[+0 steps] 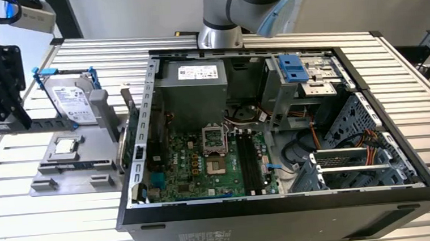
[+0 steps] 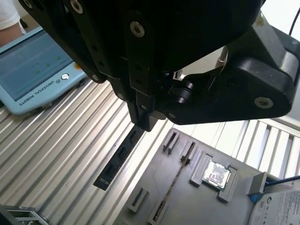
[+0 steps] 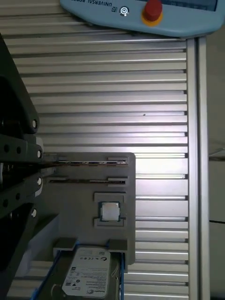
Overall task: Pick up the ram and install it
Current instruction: 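Pick up the ram and move it above insertion slot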
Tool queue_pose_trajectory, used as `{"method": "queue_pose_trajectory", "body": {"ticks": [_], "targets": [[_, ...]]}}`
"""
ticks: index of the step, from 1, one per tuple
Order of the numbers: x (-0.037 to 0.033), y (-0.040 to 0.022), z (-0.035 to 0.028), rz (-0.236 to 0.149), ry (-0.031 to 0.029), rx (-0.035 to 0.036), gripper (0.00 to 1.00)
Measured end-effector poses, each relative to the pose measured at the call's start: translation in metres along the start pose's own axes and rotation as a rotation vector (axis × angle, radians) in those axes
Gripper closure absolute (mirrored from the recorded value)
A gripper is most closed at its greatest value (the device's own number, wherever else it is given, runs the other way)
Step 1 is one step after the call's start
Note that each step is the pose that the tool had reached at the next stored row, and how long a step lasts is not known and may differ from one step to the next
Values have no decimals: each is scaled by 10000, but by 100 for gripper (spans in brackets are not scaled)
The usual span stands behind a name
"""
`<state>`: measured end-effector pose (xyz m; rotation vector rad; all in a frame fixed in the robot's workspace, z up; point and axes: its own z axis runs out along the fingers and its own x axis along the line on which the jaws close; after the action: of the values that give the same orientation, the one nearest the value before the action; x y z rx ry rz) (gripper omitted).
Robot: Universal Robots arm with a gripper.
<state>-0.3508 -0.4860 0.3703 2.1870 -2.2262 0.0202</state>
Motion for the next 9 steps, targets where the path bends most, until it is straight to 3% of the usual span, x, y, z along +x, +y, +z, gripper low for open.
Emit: {"method": "queue_pose_trajectory", "body": {"ticks": [9], "targets": [[3,1,-118,-1,2,-1,100]]}}
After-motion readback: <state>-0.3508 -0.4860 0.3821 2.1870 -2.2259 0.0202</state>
